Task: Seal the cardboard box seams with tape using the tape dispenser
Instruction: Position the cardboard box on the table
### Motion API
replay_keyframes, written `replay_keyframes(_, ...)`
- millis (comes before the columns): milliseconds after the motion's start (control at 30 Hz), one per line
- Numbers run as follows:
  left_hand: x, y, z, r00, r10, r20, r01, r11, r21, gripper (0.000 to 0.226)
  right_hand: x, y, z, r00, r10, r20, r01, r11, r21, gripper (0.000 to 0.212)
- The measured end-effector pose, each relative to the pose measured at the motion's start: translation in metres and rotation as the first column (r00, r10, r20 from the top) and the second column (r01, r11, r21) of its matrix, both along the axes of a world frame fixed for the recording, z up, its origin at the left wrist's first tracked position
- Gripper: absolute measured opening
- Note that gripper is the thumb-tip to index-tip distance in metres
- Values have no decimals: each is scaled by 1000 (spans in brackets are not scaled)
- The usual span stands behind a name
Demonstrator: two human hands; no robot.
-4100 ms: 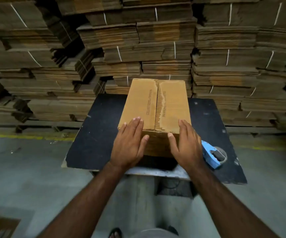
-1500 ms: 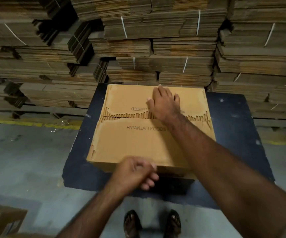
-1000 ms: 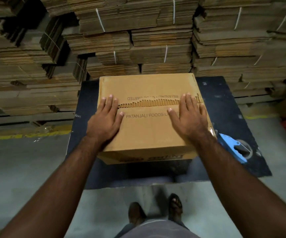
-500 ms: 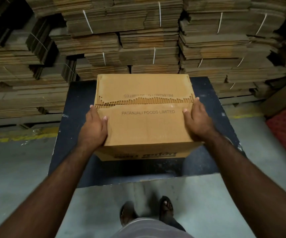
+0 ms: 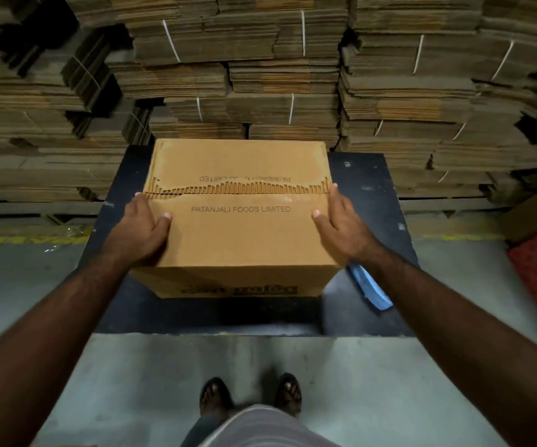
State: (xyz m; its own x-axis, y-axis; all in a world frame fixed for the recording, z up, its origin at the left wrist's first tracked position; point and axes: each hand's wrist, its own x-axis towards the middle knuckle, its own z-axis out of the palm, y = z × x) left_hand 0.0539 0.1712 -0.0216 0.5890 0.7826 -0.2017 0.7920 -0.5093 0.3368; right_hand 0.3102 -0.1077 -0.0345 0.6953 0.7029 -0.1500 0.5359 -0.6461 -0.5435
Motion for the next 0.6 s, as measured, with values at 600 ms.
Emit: replay_keyframes(600, 50, -99, -22, 948, -309, -80, 316, 879, 356, 74, 10, -140, -129, 968, -230, 100, 249, 932, -263, 53)
